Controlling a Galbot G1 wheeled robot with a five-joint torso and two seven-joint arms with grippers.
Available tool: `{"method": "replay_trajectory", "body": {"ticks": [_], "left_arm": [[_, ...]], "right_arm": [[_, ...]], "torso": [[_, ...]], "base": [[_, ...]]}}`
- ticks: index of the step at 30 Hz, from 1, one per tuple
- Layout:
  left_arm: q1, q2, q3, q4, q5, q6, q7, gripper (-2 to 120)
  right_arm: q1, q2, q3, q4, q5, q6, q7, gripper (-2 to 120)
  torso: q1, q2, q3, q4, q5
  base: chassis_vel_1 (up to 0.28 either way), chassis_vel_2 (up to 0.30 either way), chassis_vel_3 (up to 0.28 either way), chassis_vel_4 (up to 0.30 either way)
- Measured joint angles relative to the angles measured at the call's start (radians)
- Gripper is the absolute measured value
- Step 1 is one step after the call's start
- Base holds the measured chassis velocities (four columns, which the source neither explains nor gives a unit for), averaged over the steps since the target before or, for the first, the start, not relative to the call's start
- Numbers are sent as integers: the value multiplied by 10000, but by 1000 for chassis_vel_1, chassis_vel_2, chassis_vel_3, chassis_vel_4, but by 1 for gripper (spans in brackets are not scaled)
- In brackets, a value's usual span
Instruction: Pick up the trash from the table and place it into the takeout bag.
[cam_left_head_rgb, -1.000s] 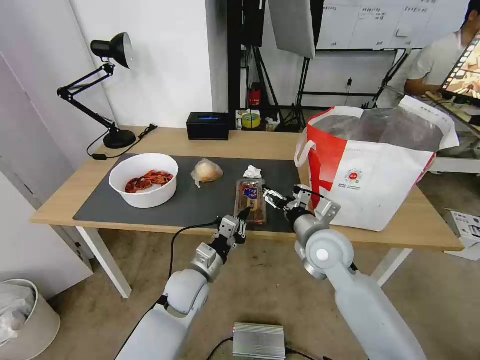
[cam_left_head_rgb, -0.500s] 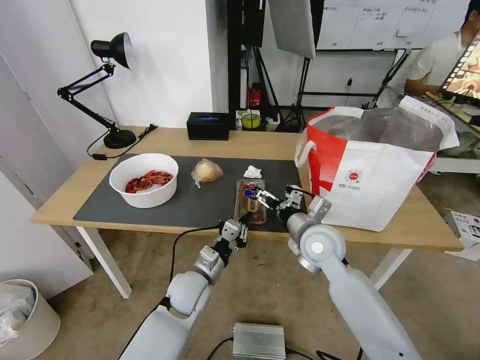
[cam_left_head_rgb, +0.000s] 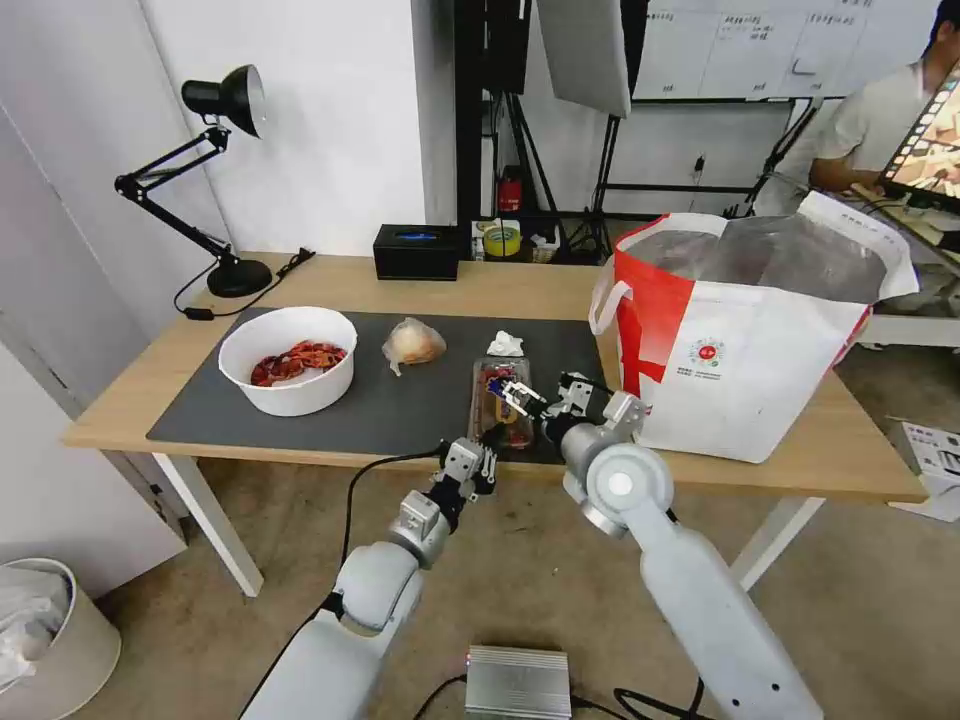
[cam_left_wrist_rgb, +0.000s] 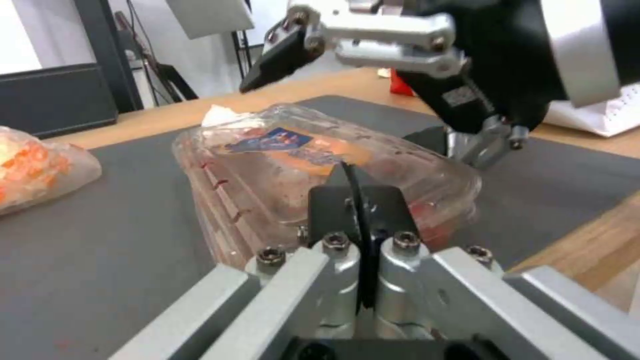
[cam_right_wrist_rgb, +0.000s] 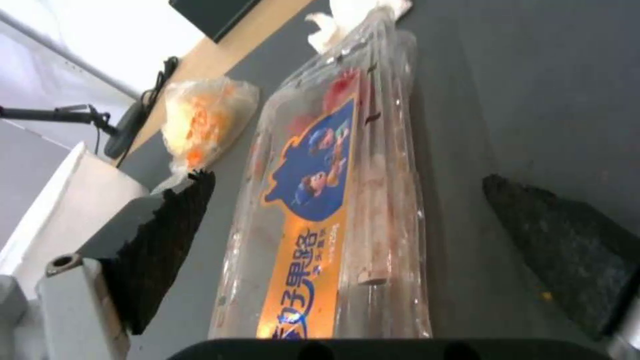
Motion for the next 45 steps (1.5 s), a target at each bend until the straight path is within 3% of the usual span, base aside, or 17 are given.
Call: {"method": "replay_trajectory", "body": {"ticks": [4,9,11,14,23,26,33,45], "left_arm": [[36,7,-24,-55,-16,0,1,0],[32,44,-38,-56,-42,9,17,0],[28,43,-37,-48,-42,9,20,0],[23,19,-57,-44,-65,13,40,0],[118,41,-130,-116,-94,18,51,0],[150,66,-151,-202,-289,20,6,0],[188,116,-245,-502,-669,64,-245,3],[951,284,-1530,-1609,-1787,765,-1078,50]], "right_arm": [[43,105,-16,-148,-2,-69,-7,93],[48,190,-42,-292,-49,-91,-33,69],[48,191,-42,-314,-51,-91,-38,68],[43,190,-38,-406,-52,-93,-57,51],[0,165,-60,-385,-53,-92,-68,22],[12,155,-58,-375,-67,-80,-75,6],[90,130,-84,-381,-75,-73,-71,0],[-205,-266,-111,9,-482,237,-521,0]], "torso": [[0,0,-1,-2,-1],[0,0,-1,-2,-1],[0,0,-1,-3,0],[0,0,-1,-3,0],[-1,-2,0,0,1],[0,-2,0,0,1],[0,-2,0,0,1],[0,-2,0,-1,1]], "base": [[0,0,0,0],[0,0,0,0],[0,0,0,0],[0,0,0,0],[0,0,0,0],[0,0,0,0],[0,0,0,0],[0,0,0,0]]}}
